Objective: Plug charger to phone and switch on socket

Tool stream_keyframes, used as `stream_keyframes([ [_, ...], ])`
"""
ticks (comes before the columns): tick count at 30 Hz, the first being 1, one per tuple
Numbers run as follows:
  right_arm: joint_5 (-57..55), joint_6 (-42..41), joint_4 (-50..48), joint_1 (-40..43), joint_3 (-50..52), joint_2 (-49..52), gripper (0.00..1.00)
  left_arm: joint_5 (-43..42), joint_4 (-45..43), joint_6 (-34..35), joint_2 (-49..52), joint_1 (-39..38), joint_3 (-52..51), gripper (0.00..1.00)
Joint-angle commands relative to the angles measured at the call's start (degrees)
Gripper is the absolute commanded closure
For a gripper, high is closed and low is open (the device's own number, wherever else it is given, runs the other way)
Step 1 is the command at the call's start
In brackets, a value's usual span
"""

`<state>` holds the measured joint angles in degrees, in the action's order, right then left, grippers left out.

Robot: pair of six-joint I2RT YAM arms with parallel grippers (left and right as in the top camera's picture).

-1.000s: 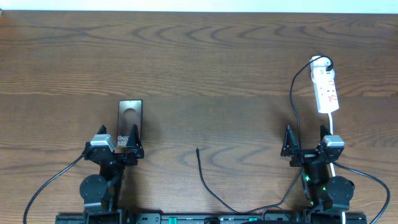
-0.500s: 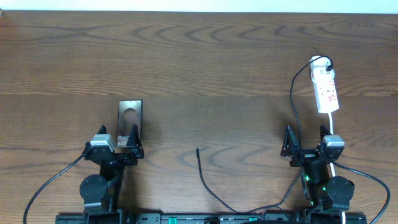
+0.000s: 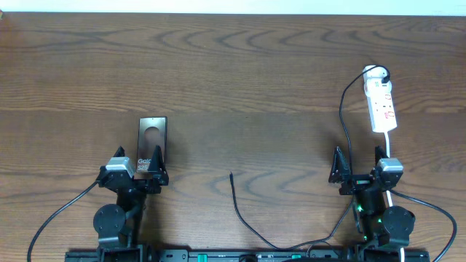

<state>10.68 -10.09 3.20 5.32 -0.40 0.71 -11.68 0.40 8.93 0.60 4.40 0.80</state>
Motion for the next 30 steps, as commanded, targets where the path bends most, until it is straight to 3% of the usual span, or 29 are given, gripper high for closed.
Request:
stream_keyframes([
  [1,0.0,-0.1,0.3,-0.4,0.1,-0.4,0.01,-0.8,2.6,-0.8,-0.4,0.2,-0.5,0.12],
  [30,0.0,-0.1,0.3,-0.4,0.1,-0.4,0.01,1.7,2.6,-0.8,-0.4,0.2,-0.5,0.12],
])
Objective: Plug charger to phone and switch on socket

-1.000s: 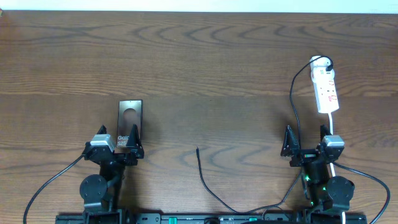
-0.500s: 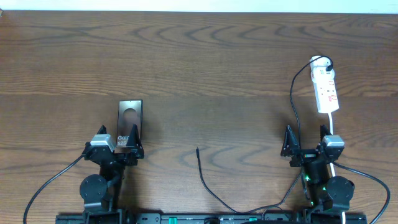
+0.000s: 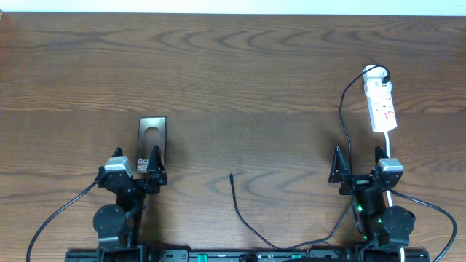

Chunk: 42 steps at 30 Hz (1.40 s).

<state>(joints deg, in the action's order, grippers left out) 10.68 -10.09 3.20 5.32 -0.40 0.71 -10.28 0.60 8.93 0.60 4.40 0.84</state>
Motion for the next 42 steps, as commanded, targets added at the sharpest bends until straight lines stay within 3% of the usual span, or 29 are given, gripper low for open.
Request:
stream_keyframes([
  [1,0.0,-0.1,0.3,-0.4,0.1,-0.4,0.01,0.3,2.4,-0.8,-0.4,0.2,-0.6,0.12],
  [14,0.0,-0.1,0.3,-0.4,0.1,-0.4,0.01,-1.5,1.6,-0.8,-0.4,0.2,-0.2,0.12],
  [21,0.0,-0.1,0.3,-0.4,0.1,-0.4,0.01,-5.8,6.6,-0.8,1.4,0.2,6.8,0.12],
  [26,0.0,-0.1,0.3,-0.4,0.1,-0.4,0.01,-5.7,11.0,-7.0,10.3,0.2,19.5,0.12],
  [32,0.0,-0.1,0.3,-0.4,0.1,-0.4,0.01,-5.6,19.2,-9.6,29.2,0.2,40.2,0.12],
  [42,0.0,-0.1,0.3,-0.4,0.1,-0.4,0.01,-4.8,54.7,-11.9,64.6,0.2,78.2,0.12],
])
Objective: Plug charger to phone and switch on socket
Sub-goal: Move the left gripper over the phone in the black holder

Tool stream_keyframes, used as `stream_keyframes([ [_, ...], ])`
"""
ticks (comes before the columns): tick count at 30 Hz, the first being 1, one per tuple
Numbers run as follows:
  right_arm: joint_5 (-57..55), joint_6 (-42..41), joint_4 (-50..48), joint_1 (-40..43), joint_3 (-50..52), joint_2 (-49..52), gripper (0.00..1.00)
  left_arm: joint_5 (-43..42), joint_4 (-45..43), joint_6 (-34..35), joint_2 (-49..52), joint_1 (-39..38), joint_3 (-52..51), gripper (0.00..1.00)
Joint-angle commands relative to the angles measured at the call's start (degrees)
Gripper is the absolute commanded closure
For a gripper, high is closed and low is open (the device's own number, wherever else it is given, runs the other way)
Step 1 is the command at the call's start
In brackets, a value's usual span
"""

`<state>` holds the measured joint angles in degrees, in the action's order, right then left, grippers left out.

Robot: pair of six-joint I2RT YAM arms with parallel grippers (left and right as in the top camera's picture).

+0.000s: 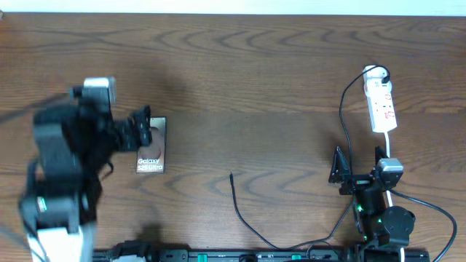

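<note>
A dark phone (151,149) marked "Galaxy S25 Ultra" lies flat at the left of the table. My left arm is raised and blurred at the far left. Its gripper (142,125) reaches over the phone's top left corner, and its fingers look spread, holding nothing. The black charger cable (239,207) runs from the front edge, and its free tip (231,175) lies on the wood at mid-table. A white socket strip (381,102) lies at the right with a plug at its far end. My right gripper (357,166) stands open in front of the strip.
A black lead (342,109) curves from the plug down past my right gripper. The white cord of the strip (391,145) runs toward my right arm's base. A white wall edge (233,6) borders the far side of the wooden table (247,73).
My left arm has risen from its rest near the front edge and swung left and farther back. Its gripper is now at the phone's top left corner. My right arm, cable and strip have not moved.
At both earlier moments both arms rested near the front edge, grippers open, my left one over the phone's near end. Nothing changed between them. Now my left arm is up and its gripper is over the phone's far corner, leaving the near end uncovered.
</note>
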<state>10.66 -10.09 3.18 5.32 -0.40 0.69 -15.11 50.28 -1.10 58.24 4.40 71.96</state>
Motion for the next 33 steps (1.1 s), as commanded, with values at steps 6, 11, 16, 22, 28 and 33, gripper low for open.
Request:
stream_keyframes([
  [6,0.0,-0.1,0.3,-0.4,0.1,-0.3,0.01,2.7,19.2,-1.9,22.2,0.2,15.4,0.11],
  [11,0.0,-0.1,0.3,-0.4,0.1,-0.3,0.01,2.6,20.5,-1.8,29.7,0.2,15.4,0.12],
  [16,0.0,-0.1,0.3,-0.4,0.1,-0.3,0.01,2.1,21.7,-1.7,34.3,0.2,15.4,0.68],
  [22,0.0,-0.1,0.3,-0.4,0.1,-0.3,0.01,2.1,21.7,-1.7,35.6,0.2,15.4,0.02],
  [28,0.0,-0.2,0.3,-0.4,0.1,-0.3,0.01,2.1,21.7,-1.7,35.6,0.2,15.3,0.02],
  [33,0.0,-0.1,0.3,-0.4,0.1,-0.3,0.01,5.0,21.4,-1.7,35.6,0.2,13.5,0.02],
])
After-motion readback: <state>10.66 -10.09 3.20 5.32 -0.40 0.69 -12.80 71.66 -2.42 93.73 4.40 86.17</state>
